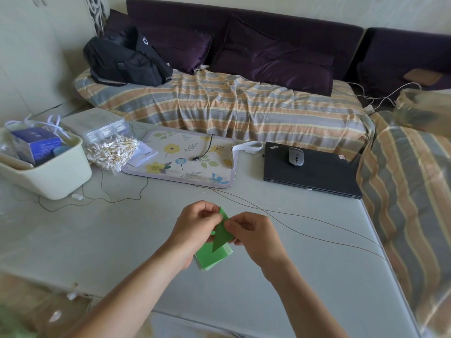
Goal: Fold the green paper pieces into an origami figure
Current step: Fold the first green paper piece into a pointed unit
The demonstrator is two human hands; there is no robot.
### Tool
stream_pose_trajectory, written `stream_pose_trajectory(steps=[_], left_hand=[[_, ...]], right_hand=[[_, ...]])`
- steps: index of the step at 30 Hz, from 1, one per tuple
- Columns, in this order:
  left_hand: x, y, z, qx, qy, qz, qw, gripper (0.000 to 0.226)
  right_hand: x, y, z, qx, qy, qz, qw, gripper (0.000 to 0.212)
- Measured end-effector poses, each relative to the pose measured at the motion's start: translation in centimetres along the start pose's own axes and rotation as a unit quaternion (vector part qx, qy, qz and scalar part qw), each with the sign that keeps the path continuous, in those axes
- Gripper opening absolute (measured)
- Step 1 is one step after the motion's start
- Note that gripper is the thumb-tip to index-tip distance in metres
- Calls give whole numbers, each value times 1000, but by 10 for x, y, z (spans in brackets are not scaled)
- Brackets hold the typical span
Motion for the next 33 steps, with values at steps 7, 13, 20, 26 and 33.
stream_pose_trajectory(steps=[7, 13, 20, 26, 33], left_hand=[[-2, -1, -3, 20, 8, -8, 1000, 11], [-4, 0, -1, -14, 36, -6, 999, 12], [-5, -1, 3, -38, 63, -23, 997, 10], [-6, -5, 4, -53, 70, -34, 996, 10], [-4, -8, 3, 6, -44, -4, 999, 8]], right_hand=[[2, 0, 5, -14, -3, 16, 1000, 10], [4, -1, 4, -22, 18, 15, 999, 12], [5, 1, 8, -18, 24, 18, 999, 12], [3, 3, 9, -14, 13, 6, 1000, 14], [-5, 4, 8, -20, 85, -41, 995, 18]])
Point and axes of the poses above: each hand's wrist, its own y-axis away from the middle knuckle, its own x-axis out of the palm, z = x × y, the point moved 7 cm from there along -y, towards the middle knuckle, and after that the axes turned 1 degree about y, right-handed, at the moved point
